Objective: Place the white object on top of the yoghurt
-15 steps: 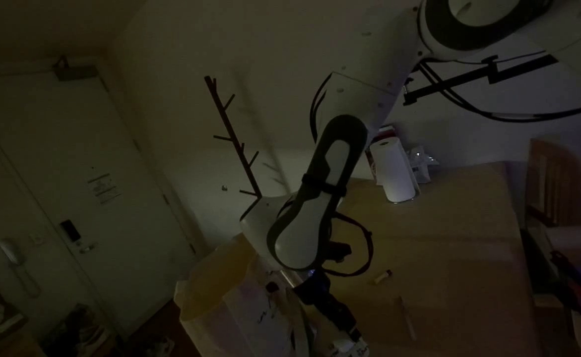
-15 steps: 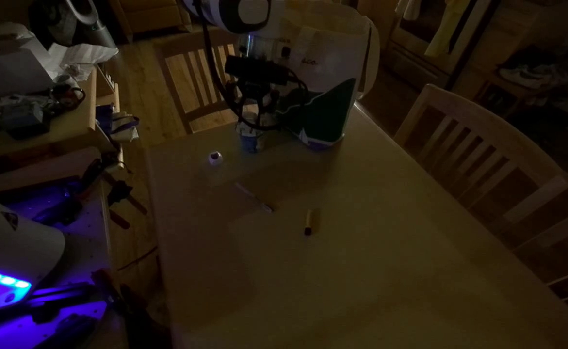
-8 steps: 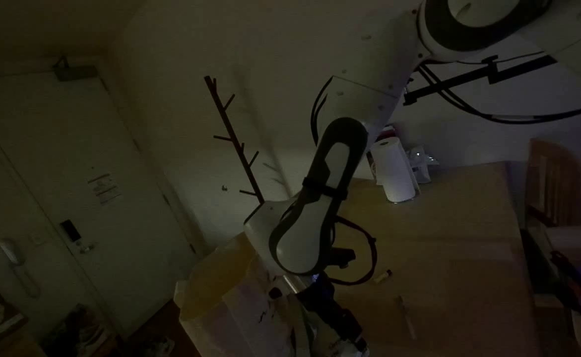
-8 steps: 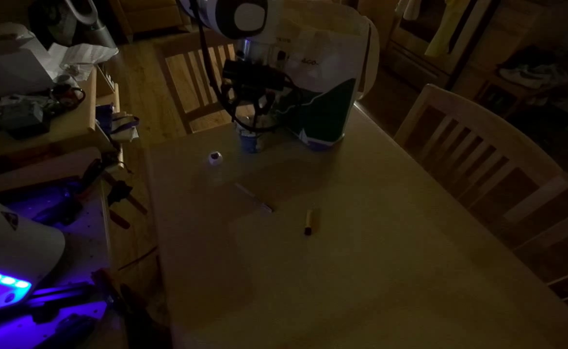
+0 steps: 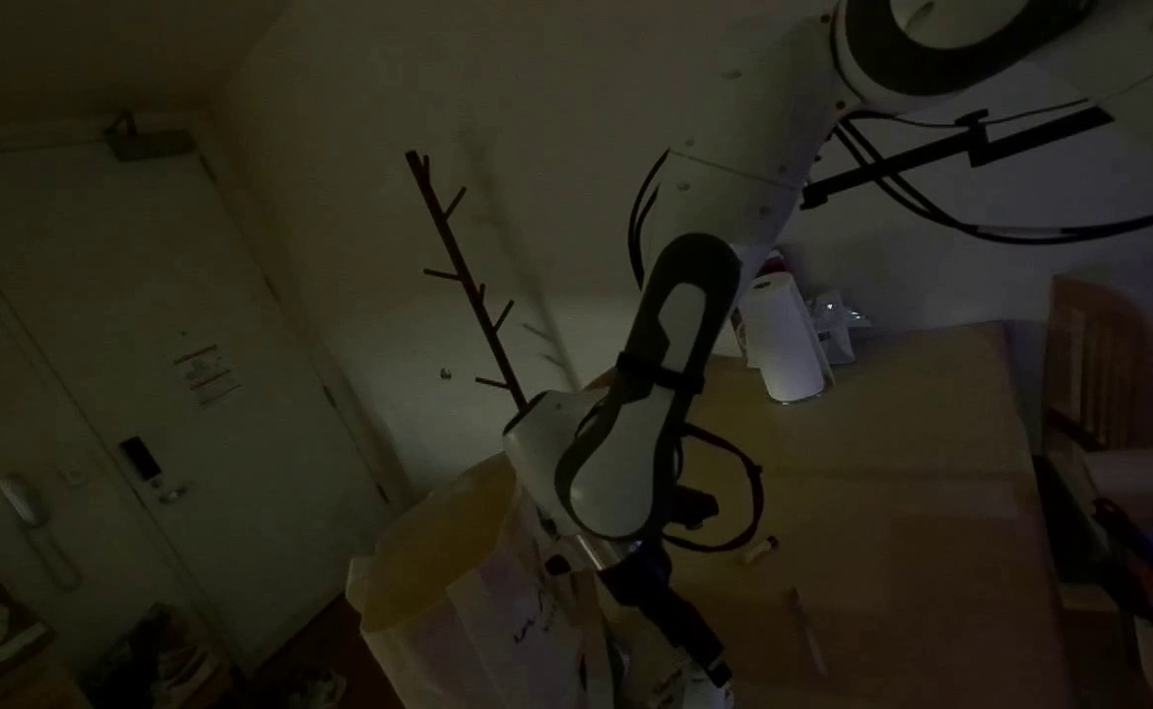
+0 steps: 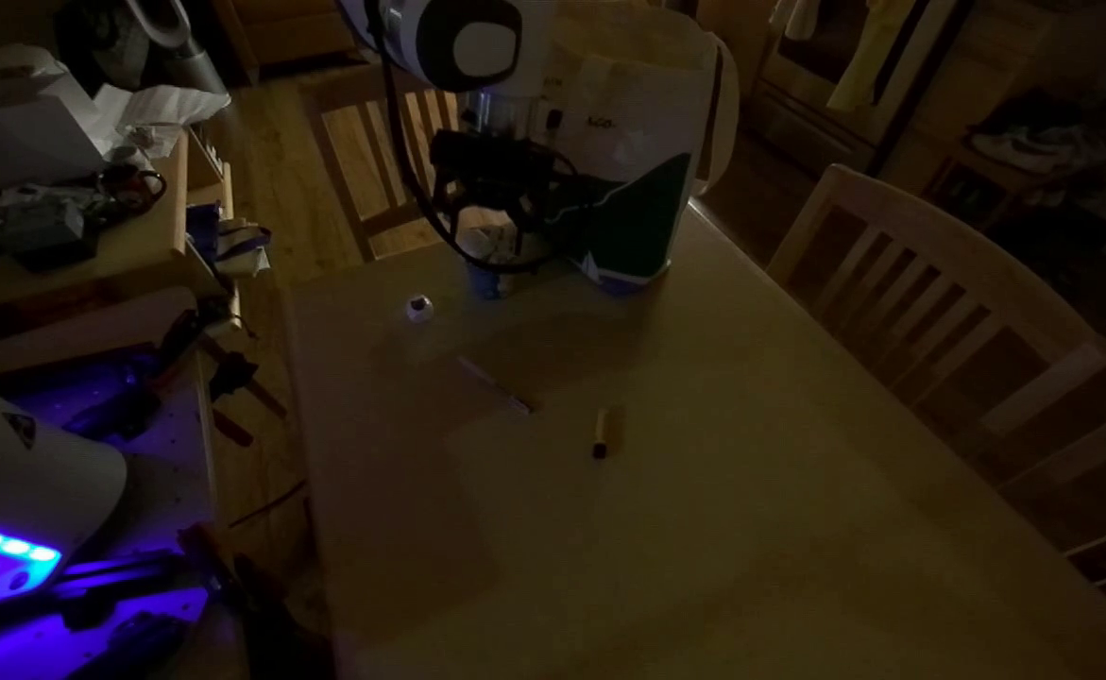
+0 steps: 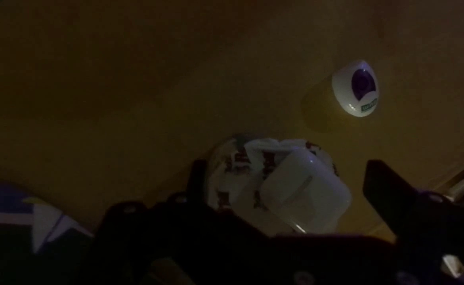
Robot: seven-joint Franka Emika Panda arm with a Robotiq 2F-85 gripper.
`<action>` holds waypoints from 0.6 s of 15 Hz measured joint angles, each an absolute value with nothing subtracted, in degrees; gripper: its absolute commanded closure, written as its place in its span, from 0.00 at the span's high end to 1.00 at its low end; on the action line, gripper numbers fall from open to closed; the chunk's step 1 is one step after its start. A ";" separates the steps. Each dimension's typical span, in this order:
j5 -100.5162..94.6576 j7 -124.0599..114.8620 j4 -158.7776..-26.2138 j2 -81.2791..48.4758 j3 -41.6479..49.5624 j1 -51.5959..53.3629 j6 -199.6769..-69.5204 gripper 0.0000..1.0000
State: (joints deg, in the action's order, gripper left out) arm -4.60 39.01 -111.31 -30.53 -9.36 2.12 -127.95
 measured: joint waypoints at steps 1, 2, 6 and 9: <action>-5.00 36.38 -112.00 -29.64 -8.53 2.38 -128.48 1.00; -5.42 33.66 -112.74 -28.59 -7.77 2.62 -128.84 1.00; -8.20 21.61 -116.40 -24.37 -5.31 3.51 -129.68 1.00; -9.38 12.43 -120.24 -22.70 -3.37 4.00 -131.48 1.00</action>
State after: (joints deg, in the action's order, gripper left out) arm -9.38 12.43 -120.24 -22.70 -3.37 4.00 -131.48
